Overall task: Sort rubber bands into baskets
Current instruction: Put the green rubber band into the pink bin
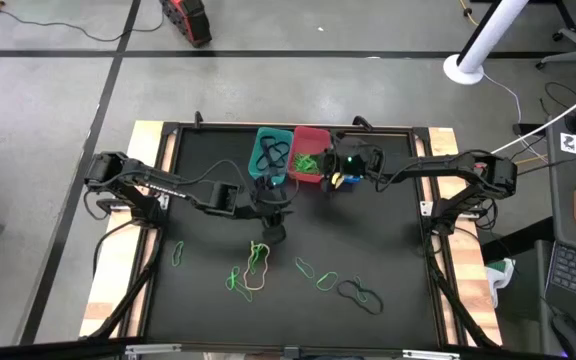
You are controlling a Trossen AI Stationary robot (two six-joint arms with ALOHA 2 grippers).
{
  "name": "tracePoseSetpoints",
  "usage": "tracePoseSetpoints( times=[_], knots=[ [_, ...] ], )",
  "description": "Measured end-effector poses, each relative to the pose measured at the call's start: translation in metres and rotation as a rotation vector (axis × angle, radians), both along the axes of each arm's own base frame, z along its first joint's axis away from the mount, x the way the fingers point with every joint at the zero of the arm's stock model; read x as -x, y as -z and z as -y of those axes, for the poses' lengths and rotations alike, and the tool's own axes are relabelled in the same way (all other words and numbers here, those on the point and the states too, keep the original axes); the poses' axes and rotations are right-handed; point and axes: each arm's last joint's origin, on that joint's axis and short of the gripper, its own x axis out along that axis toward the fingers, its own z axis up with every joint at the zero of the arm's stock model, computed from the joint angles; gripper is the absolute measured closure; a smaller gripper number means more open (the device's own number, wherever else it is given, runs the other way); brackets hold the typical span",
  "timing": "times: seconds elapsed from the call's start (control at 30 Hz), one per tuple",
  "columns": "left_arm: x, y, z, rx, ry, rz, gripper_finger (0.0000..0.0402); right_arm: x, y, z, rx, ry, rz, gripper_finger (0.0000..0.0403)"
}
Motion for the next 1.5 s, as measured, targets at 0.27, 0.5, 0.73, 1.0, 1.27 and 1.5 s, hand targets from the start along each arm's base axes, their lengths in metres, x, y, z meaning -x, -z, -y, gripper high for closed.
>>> tracePoseSetpoints(
  times=[0.27,0.5,0.73,1.0,1.27,1.5],
  knots=[
    [0.011,0.008,0.029,0.129,0.018,-0.086,0.0279,0.013,0.000,0.032,-0.002,0.016,-0.007,0.0403],
    [0.030,0.019,0.052,0.252,-0.092,-0.211,0.0279,0.019,0.000,0.044,-0.040,-0.014,0.012,0.0397],
    [0.043,0.022,0.076,0.306,-0.119,-0.257,0.0279,0.018,0.000,0.043,-0.044,-0.023,0.014,0.0386],
    [0.050,0.022,0.095,0.352,-0.119,-0.248,0.0279,0.018,0.000,0.043,-0.045,-0.022,0.015,0.0358],
    [0.066,0.026,0.116,0.509,-0.193,-0.330,0.0279,0.018,0.000,0.042,-0.048,-0.022,0.012,0.0292],
    [0.078,0.030,0.134,0.619,-0.340,-0.340,0.0279,0.019,0.002,0.042,-0.056,-0.022,-0.004,0.0272]
  ],
)
